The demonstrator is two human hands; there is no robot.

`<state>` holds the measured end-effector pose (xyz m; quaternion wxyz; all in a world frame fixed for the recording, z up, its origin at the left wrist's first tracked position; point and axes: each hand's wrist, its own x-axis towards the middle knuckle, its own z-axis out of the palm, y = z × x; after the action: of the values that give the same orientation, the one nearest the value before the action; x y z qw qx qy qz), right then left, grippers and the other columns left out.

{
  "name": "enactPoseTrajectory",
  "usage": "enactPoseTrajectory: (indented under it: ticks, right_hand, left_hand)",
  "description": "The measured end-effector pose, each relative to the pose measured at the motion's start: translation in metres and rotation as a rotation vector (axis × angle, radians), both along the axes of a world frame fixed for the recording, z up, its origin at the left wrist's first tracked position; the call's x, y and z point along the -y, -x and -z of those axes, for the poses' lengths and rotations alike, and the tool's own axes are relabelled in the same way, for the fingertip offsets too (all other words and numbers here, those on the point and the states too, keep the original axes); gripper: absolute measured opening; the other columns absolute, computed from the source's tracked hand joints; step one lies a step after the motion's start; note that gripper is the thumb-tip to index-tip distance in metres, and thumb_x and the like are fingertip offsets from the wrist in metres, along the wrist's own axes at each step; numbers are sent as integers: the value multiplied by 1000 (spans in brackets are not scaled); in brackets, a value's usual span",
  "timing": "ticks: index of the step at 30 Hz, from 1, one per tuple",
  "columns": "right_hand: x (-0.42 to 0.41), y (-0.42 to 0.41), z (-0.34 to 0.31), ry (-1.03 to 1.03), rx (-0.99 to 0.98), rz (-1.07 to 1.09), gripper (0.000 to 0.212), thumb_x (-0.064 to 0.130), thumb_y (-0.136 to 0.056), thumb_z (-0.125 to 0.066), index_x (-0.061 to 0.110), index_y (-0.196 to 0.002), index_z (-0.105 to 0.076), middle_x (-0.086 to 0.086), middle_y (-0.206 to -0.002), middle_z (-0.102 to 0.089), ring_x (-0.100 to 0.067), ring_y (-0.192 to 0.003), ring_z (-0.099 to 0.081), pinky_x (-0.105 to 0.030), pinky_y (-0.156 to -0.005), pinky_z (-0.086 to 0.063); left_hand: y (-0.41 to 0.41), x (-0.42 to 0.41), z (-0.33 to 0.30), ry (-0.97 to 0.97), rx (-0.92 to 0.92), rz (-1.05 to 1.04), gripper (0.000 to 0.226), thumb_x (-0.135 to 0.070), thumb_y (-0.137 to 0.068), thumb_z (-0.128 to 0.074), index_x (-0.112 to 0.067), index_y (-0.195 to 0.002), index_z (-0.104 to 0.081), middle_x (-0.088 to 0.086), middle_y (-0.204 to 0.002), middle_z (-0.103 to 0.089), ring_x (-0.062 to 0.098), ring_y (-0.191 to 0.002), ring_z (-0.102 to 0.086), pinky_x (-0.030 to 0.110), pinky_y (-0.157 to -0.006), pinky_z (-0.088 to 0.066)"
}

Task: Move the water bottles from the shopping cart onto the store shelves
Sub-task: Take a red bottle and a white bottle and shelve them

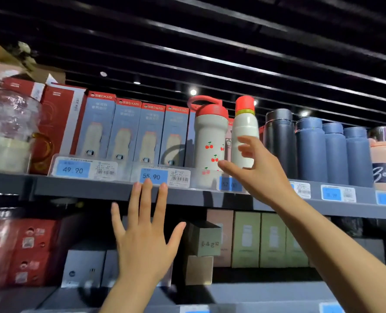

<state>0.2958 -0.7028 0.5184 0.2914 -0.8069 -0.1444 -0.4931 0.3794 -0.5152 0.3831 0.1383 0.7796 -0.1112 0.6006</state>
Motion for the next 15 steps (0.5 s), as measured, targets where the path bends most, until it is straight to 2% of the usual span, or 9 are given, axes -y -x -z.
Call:
enactPoseTrajectory:
  ticks: [3, 4, 5, 7, 8, 10, 12, 15]
  right_hand:
    - [2, 25, 20, -58, 110, -158, 27, 26, -83, -73, 28, -107, -60, 7, -107, -66, -1, -95, -61, -16, -79, -51]
    - [2, 32, 27, -61, 98, -193, 17, 22, -84, -72, 28, -98, -63, 7, -98, -69, -2, -89, -63, -19, -76, -54]
    - [1, 40, 35, -63, 60, -222, 11, 20, -85, -71, 27, -92, -66, 8, -91, -70, -5, -85, -64, -29, -76, -57]
    - [-3, 56, 52, -63, -25, -265, 8, 17, -85, -70, 25, -86, -69, 10, -84, -71, -11, -80, -66, -46, -75, -57]
    - [-7, 66, 62, -63, -49, -294, 10, 15, -85, -71, 25, -84, -70, 10, -81, -71, -14, -78, -67, -48, -74, -57]
    - [-13, 89, 83, -73, -71, -372, 10, 18, -83, -71, 28, -80, -69, 11, -77, -71, -18, -73, -67, -47, -71, -57]
    - [-19, 118, 110, -68, -111, -445, 10, 19, -83, -69, 28, -79, -68, 11, -74, -69, -18, -69, -66, -43, -67, -57]
    - [-27, 161, 156, -55, -218, -520, 18, 10, -86, -69, 25, -77, -67, 10, -71, -67, -11, -64, -63, -37, -63, -56]
  left_hand:
    - [10, -3, -6, -50, -92, 21, 76, -53, -85, -37, -16, -151, -23, 15, -156, -23, 30, -145, -16, 60, -112, -12]
    - [19, -4, -11, -66, -145, 12, 75, -49, -86, -40, -16, -151, -21, 16, -156, -22, 31, -145, -14, 61, -111, -15]
    - [31, -5, -17, -85, -210, -1, 75, -47, -90, -44, -17, -152, -15, 16, -158, -16, 30, -147, -8, 61, -113, -14]
    - [56, -10, -27, -91, -348, 43, 72, -45, -96, -42, -24, -153, -4, 9, -161, 4, 24, -148, 9, 51, -118, -4]
    - [71, -11, -27, -79, -390, 95, 67, -43, -97, -42, -26, -153, -9, 5, -162, 3, 21, -148, 10, 46, -118, -4]
    - [110, -10, -17, -8, -357, 224, 52, -34, -95, -48, -25, -145, -37, 1, -156, -24, 19, -146, -15, 39, -113, -20]
    - [154, -8, 6, 67, -311, 337, 37, -29, -91, -53, -25, -128, -57, -5, -134, -55, 17, -127, -47, 35, -103, -36]
    - [221, -5, 49, 140, -402, 452, 23, -37, -85, -55, -31, -103, -68, -15, -96, -69, 11, -91, -64, 32, -84, -50]
